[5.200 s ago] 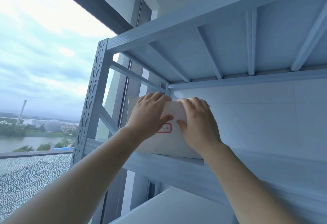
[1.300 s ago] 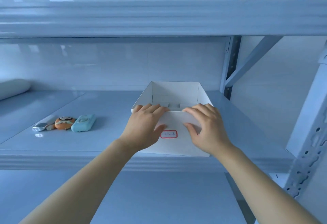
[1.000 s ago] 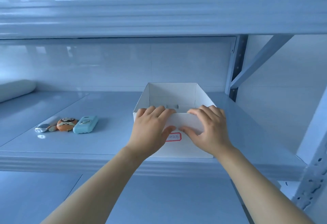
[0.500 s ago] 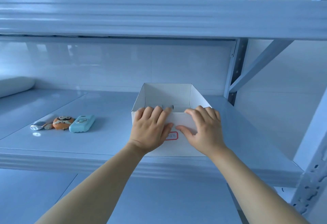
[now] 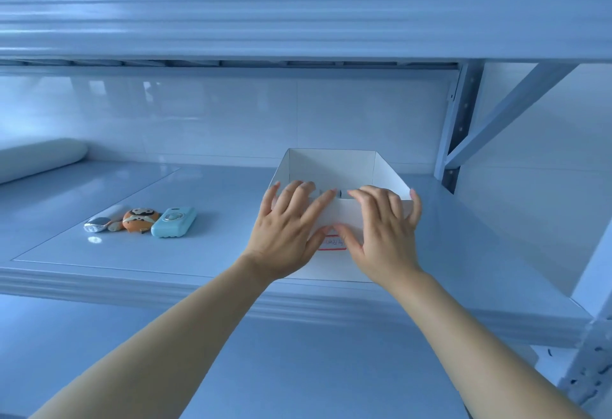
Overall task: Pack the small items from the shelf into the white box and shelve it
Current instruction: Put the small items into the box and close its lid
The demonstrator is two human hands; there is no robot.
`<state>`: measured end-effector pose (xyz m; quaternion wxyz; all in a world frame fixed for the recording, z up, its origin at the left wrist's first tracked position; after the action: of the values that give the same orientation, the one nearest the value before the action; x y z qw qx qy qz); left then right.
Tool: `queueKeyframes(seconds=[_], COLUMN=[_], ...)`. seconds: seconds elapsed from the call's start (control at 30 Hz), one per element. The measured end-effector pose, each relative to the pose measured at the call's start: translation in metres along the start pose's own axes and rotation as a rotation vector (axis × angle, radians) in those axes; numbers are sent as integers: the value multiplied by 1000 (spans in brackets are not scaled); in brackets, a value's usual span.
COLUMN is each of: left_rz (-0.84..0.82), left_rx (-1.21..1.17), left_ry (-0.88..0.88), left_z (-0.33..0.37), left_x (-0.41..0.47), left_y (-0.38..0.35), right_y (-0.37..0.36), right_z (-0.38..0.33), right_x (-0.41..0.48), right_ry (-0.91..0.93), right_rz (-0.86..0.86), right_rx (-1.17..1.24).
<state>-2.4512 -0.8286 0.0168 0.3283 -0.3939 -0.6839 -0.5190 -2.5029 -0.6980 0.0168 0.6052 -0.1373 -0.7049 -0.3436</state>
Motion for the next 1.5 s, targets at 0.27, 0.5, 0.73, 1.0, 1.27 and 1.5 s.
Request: queueKeyframes(seconds=[0.27,0.5,0.73,1.0,1.27,1.5], left_rz=[-72,-173,-172,-174,-272,-334], left_rx=[6,42,28,-55,-145,-299], left_ry=[117,182,225,167,155,266], left_z=[-62,-137,-219,-301,-349,-343], left_x=[-20,-55,-79,-84,-104,-124], left_y=[30,40,24,-14,-61,-90], right_y=[-28,-70,-130,-215,-292,-301], right_z=[-75,-146,-205,-238,-250,-225], right_x=[19,29,49,64,61,36], right_ry=[78,140,152,81,8,-152], right_rz=[-80,-113,-109,-180,-372,-424], right_rx=[161,209,301,217,165,244])
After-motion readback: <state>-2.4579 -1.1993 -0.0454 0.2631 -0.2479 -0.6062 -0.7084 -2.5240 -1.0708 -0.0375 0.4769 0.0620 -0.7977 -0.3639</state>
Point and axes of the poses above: each hand's wrist, its own x-axis towards the middle knuckle, its own y-axis out of the back of the hand, z = x × y, the point moved 6 cm from there along x, towards the middle knuckle, and after that the axes turned 10 degrees about z, right-handed, at the moved point
